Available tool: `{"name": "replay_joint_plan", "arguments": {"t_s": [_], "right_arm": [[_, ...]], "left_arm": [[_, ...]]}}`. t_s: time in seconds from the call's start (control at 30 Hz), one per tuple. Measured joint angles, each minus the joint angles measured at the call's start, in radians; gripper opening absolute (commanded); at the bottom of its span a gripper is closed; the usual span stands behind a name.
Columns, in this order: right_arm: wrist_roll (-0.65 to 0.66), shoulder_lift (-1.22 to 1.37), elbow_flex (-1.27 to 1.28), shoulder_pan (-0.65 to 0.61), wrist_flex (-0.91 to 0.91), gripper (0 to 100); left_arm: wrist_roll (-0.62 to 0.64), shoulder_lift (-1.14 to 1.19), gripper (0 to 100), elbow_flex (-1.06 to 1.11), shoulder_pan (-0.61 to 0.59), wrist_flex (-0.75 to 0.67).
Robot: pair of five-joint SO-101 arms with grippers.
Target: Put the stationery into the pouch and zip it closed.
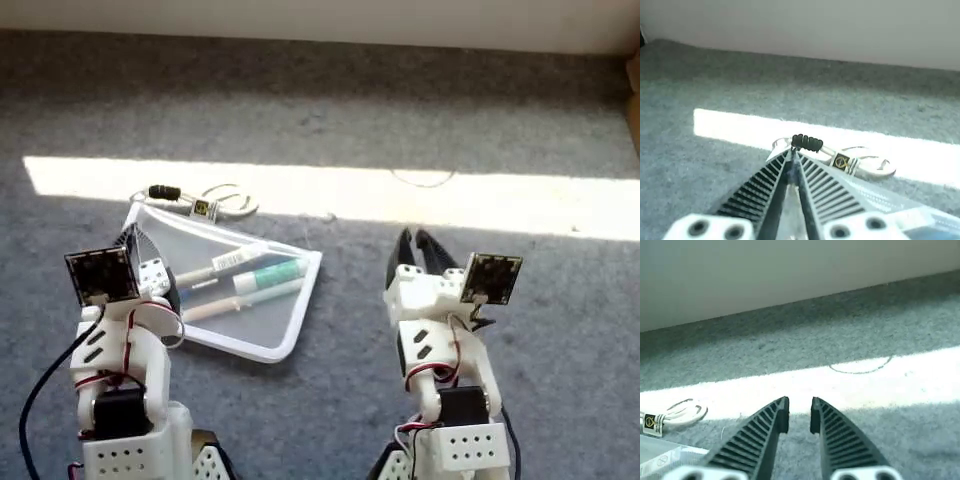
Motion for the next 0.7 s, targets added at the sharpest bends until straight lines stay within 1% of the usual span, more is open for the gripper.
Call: {"name": "replay_joint_plan", "arguments": {"t_s": [0.13, 0.23, 0.33, 0.53, 0.7], "right_arm": [[-0.028, 0.000, 0.000, 0.000, 0.121, 6.7], [-0.031, 0.000, 0.000, 0.000, 0.206, 6.7], [-0.034, 0.000, 0.000, 0.000, 0.269, 6.7], [-0.034, 0.000, 0.000, 0.000, 0.333, 6.7], [-0.034, 0.000, 0.000, 0.000, 0.350, 6.7]], "left_arm": [[0.000, 0.003, 1, 0.110, 0.000, -0.008], [-0.002, 0.002, 1, 0.114, -0.002, -0.025], [-0.002, 0.002, 1, 0.114, 0.002, -0.005], [-0.002, 0.002, 1, 0.114, 0.008, 0.106], [-0.002, 0.002, 1, 0.114, 0.005, 0.130]]}}
